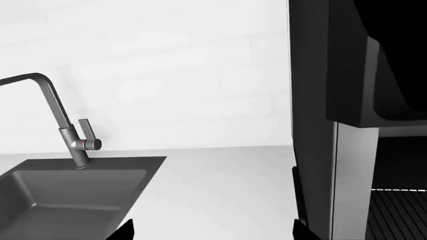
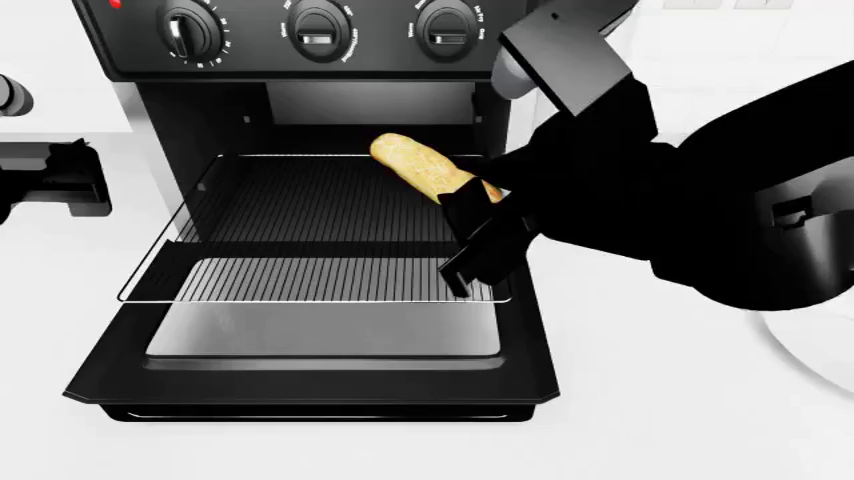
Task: Place the baguette on the rack of the toaster oven.
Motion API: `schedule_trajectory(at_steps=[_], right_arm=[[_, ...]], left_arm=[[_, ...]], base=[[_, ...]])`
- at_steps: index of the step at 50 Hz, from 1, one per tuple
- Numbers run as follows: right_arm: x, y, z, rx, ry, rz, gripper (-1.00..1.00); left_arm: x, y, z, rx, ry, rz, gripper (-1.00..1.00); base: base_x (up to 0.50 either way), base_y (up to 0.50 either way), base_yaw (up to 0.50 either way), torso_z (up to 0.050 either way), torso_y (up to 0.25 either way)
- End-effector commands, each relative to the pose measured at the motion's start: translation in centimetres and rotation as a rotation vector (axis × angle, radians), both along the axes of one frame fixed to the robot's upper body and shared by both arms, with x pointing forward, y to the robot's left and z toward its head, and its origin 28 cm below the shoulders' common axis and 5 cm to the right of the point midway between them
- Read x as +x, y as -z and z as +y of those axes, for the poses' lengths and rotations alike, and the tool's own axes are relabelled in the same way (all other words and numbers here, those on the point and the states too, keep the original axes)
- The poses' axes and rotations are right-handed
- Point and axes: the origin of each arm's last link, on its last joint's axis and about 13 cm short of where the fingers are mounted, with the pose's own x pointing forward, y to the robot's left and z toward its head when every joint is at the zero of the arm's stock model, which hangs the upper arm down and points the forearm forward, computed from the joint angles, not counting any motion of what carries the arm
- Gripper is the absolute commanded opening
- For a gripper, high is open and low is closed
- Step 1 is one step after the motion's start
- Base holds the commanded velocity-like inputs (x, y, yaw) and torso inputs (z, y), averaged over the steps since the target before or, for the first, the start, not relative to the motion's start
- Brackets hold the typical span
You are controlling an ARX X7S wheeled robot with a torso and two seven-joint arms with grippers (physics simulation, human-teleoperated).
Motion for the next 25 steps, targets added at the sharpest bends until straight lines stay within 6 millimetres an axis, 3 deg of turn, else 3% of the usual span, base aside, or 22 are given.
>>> schedule_trajectory(at_steps=[1, 25], right_arm=[[0.8, -0.3, 1.2, 0.004, -0.053, 0.019, -1.0], [2.9, 3.6, 2.9, 0.05, -0.038, 0.065, -1.0]], left_arm=[[0.1, 0.2, 0.0, -0.016, 0.015, 0.005, 1.0], [0.4, 0.7, 0.0, -0.019, 0.016, 0.017, 1.0]], base=[[0.0, 0.0, 0.0, 0.0, 0.0], [0.0, 0.0, 0.0, 0.0, 0.0]])
